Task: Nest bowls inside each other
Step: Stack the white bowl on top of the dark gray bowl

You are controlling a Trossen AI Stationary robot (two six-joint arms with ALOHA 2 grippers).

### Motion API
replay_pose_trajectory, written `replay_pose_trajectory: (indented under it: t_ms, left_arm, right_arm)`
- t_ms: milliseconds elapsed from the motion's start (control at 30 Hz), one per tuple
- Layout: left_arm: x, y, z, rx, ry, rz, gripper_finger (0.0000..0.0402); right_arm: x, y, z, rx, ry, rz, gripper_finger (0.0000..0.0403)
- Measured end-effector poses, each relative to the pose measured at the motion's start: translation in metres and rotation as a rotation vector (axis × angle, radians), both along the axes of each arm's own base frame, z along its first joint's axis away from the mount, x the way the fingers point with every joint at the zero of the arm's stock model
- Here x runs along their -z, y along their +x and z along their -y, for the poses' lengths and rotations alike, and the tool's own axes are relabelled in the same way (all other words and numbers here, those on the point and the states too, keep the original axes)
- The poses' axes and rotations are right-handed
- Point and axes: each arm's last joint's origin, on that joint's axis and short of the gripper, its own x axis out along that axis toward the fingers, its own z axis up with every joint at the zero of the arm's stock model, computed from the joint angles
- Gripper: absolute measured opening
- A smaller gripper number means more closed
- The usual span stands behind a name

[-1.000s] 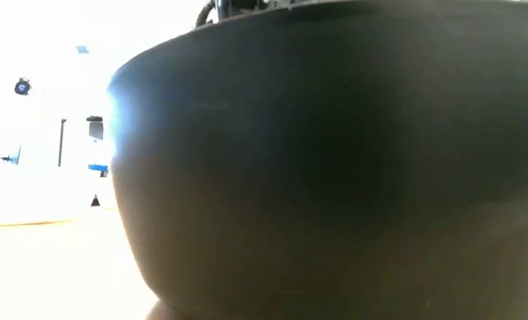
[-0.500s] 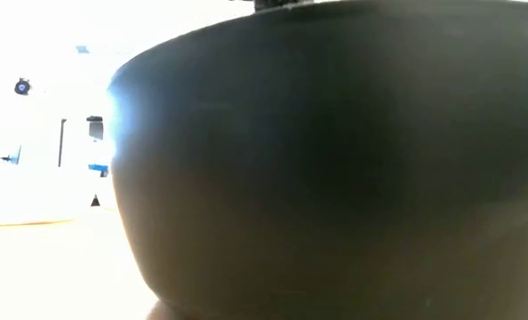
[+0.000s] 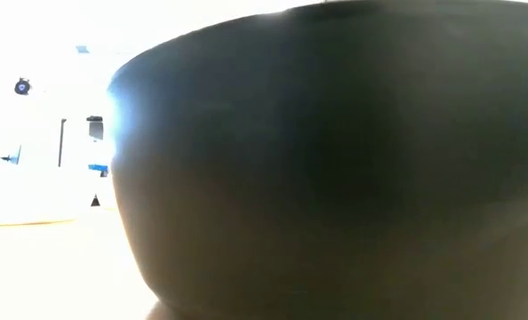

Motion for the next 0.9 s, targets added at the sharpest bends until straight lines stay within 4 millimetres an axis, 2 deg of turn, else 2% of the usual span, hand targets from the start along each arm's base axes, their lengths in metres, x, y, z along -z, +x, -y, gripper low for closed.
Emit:
replay_pose_trajectory:
  t_ms: [233, 433, 633, 900]
  left_arm:
    - [0.007, 0.017, -0.004, -0.117, -0.024, -0.061, 0.0196]
    - [0.028, 0.044, -0.021, -0.234, -0.149, -0.151, 0.0196]
    - [0.05, 0.067, -0.06, -0.218, -0.268, -0.247, 0.0196]
    - [0.063, 0.073, -0.129, -0.314, -0.371, -0.303, 0.0196]
  right_arm:
    - [0.017, -0.053, 0.008, 0.115, 0.057, 0.096, 0.0008]
    - [0.022, -0.082, 0.005, 0.161, 0.107, 0.329, 0.0008]
    - [0.027, -0.1, 0.004, 0.16, 0.085, 0.519, 0.0008]
    - [0.035, -0.109, 0.004, 0.185, 0.064, 0.566, 0.0008]
